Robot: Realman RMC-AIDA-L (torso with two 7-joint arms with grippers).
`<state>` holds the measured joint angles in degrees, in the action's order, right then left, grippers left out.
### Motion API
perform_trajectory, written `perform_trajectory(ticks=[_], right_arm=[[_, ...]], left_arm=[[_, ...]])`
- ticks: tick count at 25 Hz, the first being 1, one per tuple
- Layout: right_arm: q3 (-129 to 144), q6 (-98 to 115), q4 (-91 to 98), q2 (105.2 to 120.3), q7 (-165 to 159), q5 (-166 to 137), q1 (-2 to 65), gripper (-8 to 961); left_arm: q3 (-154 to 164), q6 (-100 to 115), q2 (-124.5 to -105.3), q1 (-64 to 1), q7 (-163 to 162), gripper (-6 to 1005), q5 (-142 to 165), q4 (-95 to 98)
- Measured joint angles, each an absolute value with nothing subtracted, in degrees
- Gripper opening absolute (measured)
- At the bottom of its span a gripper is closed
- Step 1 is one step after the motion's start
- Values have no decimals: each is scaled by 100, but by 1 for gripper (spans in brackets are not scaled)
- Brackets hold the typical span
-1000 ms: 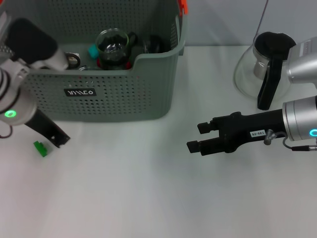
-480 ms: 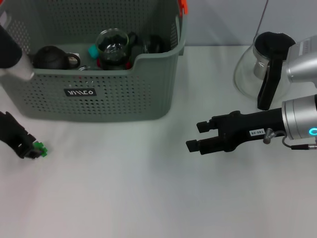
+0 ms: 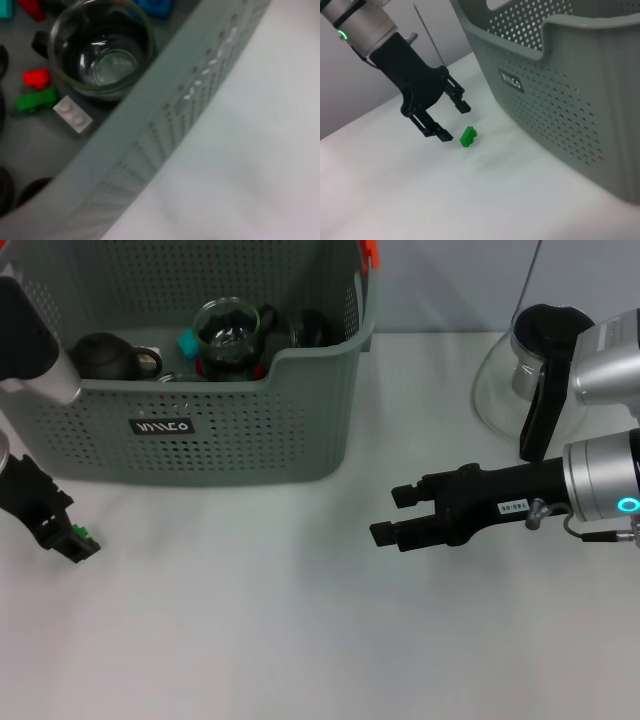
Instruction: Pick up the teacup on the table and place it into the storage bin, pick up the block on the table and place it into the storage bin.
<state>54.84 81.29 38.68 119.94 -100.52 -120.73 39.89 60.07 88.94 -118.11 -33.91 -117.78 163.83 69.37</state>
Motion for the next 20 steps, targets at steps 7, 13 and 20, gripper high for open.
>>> perform_trajectory(ticks=[7, 13, 20], right_arm=[[5484, 8093, 3864, 12008, -10069, -12059, 3991, 786], [5484, 8092, 3860, 12006, -10070, -12058, 3991, 785], [5484, 8108, 3858, 12006, -10051, -12058, 3997, 784]], left_arm=[[5994, 8757, -11675, -3658, -11970, 842, 16388, 6297], [5996, 8516, -11655, -3682, -11969, 840, 16392, 6058], [6003, 8323, -11644, -3700, -11962, 828, 16392, 5863]])
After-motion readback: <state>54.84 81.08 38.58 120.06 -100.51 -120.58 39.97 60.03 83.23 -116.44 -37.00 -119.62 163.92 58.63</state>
